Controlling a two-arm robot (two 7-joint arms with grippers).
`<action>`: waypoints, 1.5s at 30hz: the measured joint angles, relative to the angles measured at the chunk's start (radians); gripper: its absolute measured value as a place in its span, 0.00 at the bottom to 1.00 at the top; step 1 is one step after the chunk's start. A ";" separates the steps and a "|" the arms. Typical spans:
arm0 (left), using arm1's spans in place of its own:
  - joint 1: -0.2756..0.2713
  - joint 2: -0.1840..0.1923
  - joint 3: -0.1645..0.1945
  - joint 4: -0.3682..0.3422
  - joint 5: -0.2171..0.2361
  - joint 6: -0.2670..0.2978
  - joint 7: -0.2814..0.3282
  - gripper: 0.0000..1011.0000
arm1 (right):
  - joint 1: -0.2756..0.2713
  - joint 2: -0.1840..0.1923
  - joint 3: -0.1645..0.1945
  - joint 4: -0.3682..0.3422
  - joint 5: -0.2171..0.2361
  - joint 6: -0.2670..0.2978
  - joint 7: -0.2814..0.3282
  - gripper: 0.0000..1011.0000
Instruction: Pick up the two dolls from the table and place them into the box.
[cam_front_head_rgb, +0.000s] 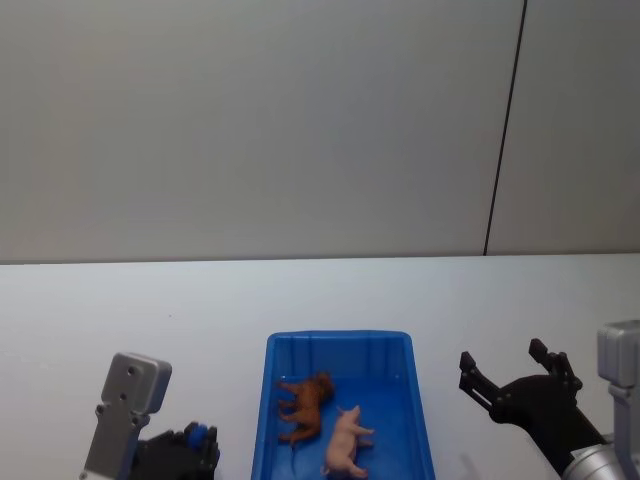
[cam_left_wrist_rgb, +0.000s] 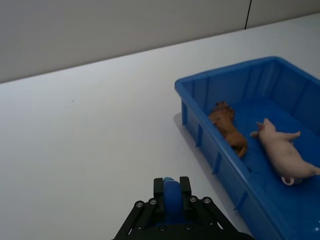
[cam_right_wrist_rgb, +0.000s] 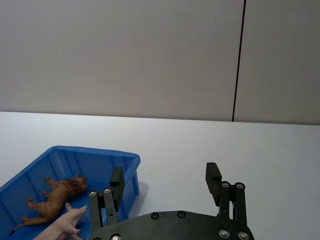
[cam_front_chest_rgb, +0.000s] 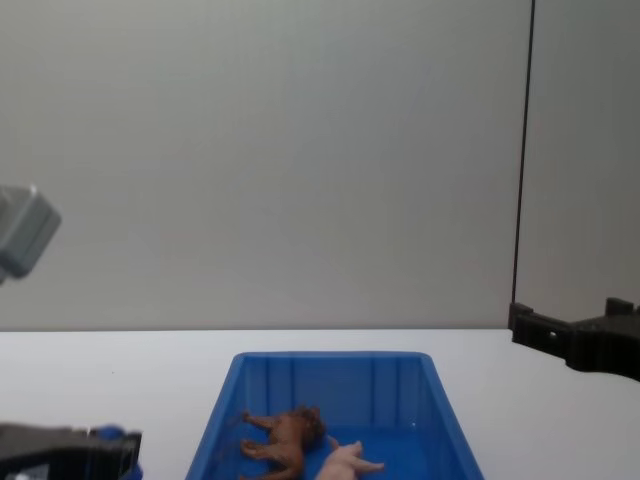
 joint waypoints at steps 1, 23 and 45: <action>-0.001 0.000 -0.001 -0.003 0.003 -0.004 -0.002 0.18 | 0.000 0.000 0.000 0.000 0.000 0.000 0.000 0.99; -0.061 -0.014 -0.014 -0.035 0.043 -0.155 -0.212 0.14 | 0.000 0.000 0.000 0.000 0.000 0.000 0.000 0.99; -0.152 -0.065 -0.002 0.069 -0.044 -0.250 -0.573 0.59 | 0.000 0.000 0.000 0.000 0.000 0.000 0.000 0.99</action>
